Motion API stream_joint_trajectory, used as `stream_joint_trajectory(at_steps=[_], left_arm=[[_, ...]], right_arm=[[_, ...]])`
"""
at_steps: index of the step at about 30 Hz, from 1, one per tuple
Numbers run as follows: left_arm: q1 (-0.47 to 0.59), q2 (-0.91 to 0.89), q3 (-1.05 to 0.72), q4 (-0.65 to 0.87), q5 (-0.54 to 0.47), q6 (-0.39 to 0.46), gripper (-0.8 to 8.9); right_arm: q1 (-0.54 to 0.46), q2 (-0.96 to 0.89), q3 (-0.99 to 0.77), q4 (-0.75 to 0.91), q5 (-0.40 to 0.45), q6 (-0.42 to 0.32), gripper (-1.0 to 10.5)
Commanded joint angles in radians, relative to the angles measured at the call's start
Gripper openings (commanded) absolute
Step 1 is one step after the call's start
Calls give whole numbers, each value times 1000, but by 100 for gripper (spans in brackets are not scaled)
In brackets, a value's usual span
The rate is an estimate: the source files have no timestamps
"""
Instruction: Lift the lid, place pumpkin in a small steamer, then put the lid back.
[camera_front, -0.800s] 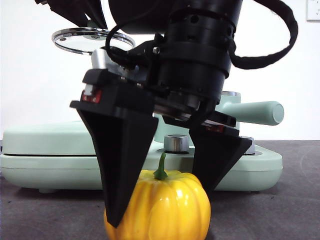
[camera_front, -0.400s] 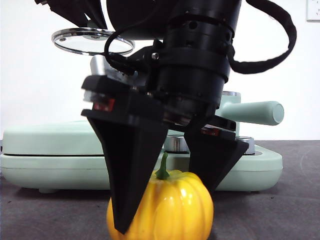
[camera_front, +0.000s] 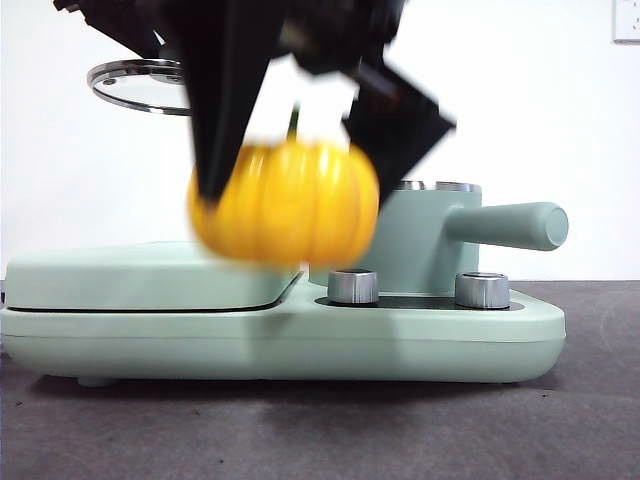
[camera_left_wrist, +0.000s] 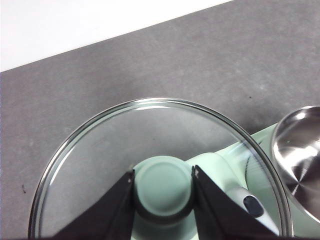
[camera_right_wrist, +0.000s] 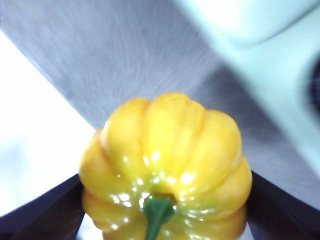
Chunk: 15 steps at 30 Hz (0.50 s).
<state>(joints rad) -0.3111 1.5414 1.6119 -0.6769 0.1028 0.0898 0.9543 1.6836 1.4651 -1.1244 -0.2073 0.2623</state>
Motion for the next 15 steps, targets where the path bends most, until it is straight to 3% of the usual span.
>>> stream_joint_trajectory(at_steps=[1, 9, 15], left_arm=[[5, -5, 31, 26, 1, 7, 18], [16, -5, 31, 26, 1, 6, 18], [16, -5, 31, 21, 1, 6, 18]], right_arm=[[-44, 9, 105, -61, 24, -49, 348], [-224, 73, 348, -179, 106, -130, 348], [-332, 189, 503, -207, 108, -162, 348]])
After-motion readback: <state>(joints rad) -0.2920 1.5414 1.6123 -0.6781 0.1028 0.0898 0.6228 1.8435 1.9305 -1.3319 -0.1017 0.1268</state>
